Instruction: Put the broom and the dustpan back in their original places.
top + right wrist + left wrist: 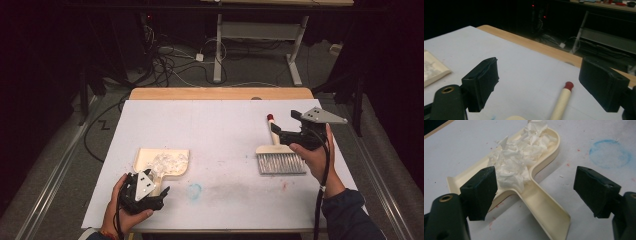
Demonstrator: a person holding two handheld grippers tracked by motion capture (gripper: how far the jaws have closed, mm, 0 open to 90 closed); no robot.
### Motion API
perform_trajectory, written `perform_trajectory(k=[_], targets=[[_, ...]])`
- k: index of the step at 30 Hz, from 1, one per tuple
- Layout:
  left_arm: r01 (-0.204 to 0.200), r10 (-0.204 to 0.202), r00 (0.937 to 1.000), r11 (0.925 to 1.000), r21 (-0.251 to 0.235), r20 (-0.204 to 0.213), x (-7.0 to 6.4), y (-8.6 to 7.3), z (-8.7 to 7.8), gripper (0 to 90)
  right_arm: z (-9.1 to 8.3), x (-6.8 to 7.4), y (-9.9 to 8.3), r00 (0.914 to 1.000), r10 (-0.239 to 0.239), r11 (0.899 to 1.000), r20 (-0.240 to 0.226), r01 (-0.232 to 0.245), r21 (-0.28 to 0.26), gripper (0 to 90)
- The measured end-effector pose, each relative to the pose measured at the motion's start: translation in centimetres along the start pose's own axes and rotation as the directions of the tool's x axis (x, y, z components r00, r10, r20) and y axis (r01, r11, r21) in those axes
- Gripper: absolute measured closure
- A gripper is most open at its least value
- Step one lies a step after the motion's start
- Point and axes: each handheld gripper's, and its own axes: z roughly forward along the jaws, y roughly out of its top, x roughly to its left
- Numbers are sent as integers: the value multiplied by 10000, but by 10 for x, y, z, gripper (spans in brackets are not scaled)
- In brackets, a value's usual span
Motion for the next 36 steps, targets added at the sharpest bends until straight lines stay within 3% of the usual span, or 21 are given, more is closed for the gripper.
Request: perform_trajectory(k=[3, 8, 16, 18, 36], targets=[[-33, 33, 10000, 10000, -49, 21, 0, 0, 0, 184, -4, 3, 1, 10000, -73, 10000, 19, 73, -47, 166], [-48, 48, 10000, 10000, 15, 1, -1, 0, 0, 184, -12, 11, 0, 9973, -679, 9976, 272, 682, -115, 172], [-101, 101, 9999, 9999, 60, 13, -1, 0, 1, 184, -20, 17, -2, 9952, -943, 9951, 254, 950, -259, 177], [-267, 267, 9996, 9996, -5, -16, -1, 0, 1, 184, -23, 18, -3, 9948, -959, 9944, 339, 973, -420, 183], [-456, 456, 9989, 9990, -4, 76, -4, 2, 2, 183, -41, 27, -12, 9895, -1426, 9893, 257, 1432, -266, 186]])
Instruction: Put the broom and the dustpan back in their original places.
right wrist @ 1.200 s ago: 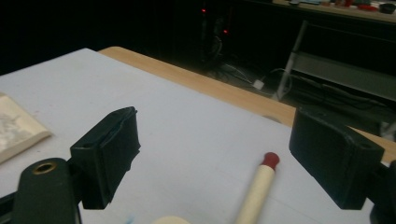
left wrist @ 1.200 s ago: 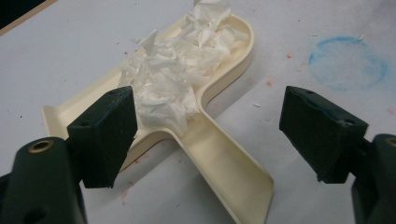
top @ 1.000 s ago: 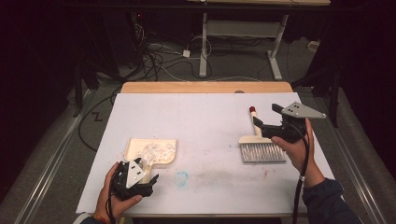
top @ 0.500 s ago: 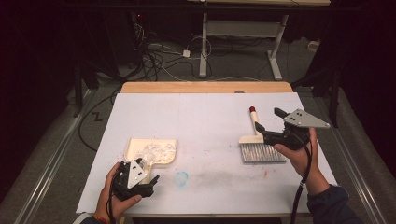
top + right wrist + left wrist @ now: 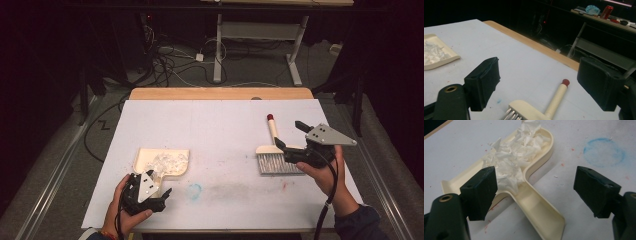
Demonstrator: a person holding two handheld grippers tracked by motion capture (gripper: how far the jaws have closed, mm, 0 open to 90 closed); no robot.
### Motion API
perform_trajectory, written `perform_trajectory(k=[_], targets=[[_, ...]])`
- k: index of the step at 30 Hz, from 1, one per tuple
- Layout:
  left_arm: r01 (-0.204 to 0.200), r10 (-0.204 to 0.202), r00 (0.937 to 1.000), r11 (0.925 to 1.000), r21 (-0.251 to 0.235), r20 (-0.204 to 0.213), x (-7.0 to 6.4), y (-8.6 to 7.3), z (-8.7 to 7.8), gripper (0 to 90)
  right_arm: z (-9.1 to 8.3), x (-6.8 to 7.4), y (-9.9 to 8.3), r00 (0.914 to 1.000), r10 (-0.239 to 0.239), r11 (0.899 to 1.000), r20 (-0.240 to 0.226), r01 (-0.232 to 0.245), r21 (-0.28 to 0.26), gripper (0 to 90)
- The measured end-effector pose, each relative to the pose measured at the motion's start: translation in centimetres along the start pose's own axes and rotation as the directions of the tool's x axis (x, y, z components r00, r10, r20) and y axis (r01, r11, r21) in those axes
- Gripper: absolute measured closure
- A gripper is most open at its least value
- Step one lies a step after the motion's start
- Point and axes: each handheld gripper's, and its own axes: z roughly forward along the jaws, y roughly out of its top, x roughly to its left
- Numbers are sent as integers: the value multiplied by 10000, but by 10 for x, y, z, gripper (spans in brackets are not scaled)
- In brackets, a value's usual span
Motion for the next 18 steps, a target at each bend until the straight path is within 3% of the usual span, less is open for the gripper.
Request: perform_trajectory(k=[11, 18], targets=[[-76, 75, 9999, 10000, 44, 73, -1, 0, 2, 184, -8, 3, -7, 10000, -70, 10000, 18, 70, 29, 180], [-154, 153, 9999, 9999, 61, 78, -3, 1, 2, 184, -12, 9, -12, 9994, -360, 9993, -19, 360, 40, 180]])
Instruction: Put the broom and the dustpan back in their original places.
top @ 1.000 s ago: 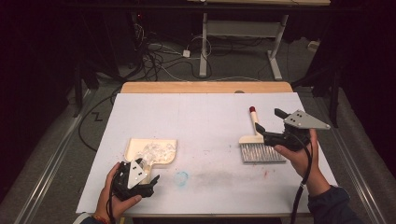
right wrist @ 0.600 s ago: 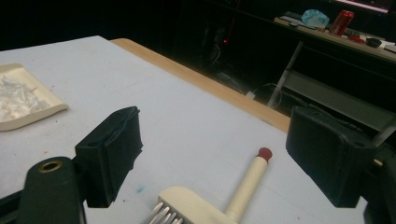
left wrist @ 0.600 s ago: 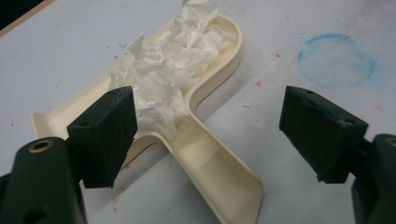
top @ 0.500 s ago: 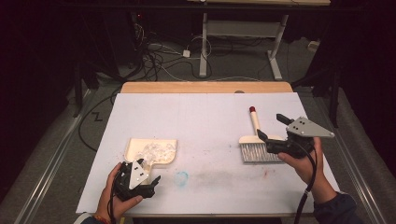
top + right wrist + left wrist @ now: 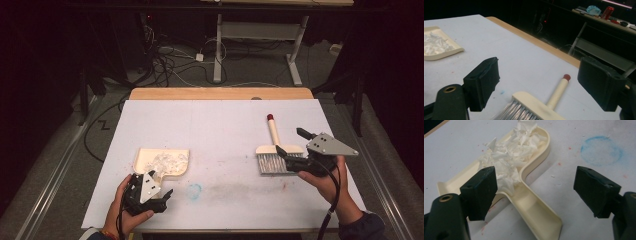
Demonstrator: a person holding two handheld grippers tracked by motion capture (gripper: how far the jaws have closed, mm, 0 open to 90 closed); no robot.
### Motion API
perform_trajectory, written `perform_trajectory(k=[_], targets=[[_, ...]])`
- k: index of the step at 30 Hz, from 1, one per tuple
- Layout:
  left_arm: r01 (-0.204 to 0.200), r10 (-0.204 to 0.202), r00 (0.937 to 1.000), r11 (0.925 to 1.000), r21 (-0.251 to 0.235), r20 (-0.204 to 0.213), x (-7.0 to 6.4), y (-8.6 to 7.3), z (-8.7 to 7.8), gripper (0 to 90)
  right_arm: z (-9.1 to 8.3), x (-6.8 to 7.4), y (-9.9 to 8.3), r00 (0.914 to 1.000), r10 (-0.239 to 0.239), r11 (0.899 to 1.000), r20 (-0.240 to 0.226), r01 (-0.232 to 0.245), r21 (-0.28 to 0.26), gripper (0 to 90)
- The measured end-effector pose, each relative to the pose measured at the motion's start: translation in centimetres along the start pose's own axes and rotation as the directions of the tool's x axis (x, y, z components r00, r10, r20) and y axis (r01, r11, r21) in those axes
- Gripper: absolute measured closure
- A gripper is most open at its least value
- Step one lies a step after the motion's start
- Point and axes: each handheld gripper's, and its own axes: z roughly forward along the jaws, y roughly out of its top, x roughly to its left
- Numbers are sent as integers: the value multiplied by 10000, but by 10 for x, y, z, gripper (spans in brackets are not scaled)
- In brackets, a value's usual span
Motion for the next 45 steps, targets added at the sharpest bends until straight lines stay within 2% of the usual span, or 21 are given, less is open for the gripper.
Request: perform_trajectory(k=[4, 13, 20, 25, 29, 32, 35, 45], targets=[[-58, 57, 9999, 10000, 64, 130, -1, 0, 1, 184, -3, 5, -4, 9995, -109, 9999, -296, 108, -38, 176], [-16, 10, 9997, 9997, 236, 230, -4, 1, 2, 184, -7, 15, -14, 9979, -440, 9990, -466, 444, 64, 172], [-30, 28, 9999, 9999, 110, 131, -5, 2, 0, 184, -9, 21, -27, 9960, -812, 9961, -365, 823, 303, 173], [-45, 45, 9999, 10000, 35, 144, -6, 2, 0, 184, -17, 21, -38, 9975, -613, 9976, -364, 624, 301, 175], [-117, 118, 9997, 9999, -18, 191, -6, 3, 1, 184, -23, 21, -47, 9971, -714, 9966, -244, 723, 400, 173], [-191, 193, 9997, 9998, -101, 168, -7, 4, 1, 184, -26, 19, -53, 9961, -878, 9945, 95, 871, 580, 181], [-201, 204, 9996, 9997, -164, 178, -7, 5, 2, 184, -29, 18, -61, 9958, -899, 9934, 173, 884, 732, 179], [-257, 262, 9995, 9991, -330, 160, -7, 9, 4, 184, -39, 7, -86, 9982, -387, 9945, 457, 341, 989, 178]])
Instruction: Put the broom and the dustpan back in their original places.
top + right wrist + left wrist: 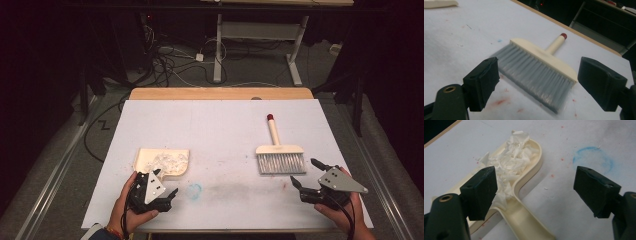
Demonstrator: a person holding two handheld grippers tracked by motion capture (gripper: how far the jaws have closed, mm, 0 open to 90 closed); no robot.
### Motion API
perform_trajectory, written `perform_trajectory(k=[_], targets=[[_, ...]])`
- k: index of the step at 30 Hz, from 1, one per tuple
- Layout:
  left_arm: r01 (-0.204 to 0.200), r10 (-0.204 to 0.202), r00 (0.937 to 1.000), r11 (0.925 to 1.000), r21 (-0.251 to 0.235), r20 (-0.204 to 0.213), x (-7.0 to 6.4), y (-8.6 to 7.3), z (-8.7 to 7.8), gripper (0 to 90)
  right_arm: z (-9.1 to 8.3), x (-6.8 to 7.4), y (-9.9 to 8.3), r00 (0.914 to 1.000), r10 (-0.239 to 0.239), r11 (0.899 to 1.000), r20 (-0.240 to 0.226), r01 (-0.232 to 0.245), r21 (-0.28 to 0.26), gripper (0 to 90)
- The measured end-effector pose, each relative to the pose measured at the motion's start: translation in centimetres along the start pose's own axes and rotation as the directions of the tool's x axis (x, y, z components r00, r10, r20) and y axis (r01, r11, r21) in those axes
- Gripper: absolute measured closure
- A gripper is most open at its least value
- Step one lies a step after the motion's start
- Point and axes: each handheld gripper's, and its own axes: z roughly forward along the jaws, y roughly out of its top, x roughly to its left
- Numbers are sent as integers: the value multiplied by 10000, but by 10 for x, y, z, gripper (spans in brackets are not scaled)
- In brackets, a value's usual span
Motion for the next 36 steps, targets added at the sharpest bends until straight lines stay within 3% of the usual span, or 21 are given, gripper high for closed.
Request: perform_trajectory(k=[9, 13, 17, 36], targets=[[56, -58, 9999, 9999, -100, -135, 1, 0, 0, 183, -3, 1, -21, 9999, 94, 9994, 59, -96, 325, 180], [48, -49, 9998, 10000, -40, -173, 1, 0, 0, 184, -5, 0, -19, 9997, 236, 9996, -13, -236, 148, 178], [-50, 49, 9998, 10000, -52, -195, 0, 0, 0, 180, -5, 2, -19, 10000, 48, 9999, -73, -47, 128, 168], [-215, 215, 9996, 9998, -5, -167, -1, -1, -2, 179, -13, 4, -12, 9999, 13, 9999, 100, -11, -116, 165]])
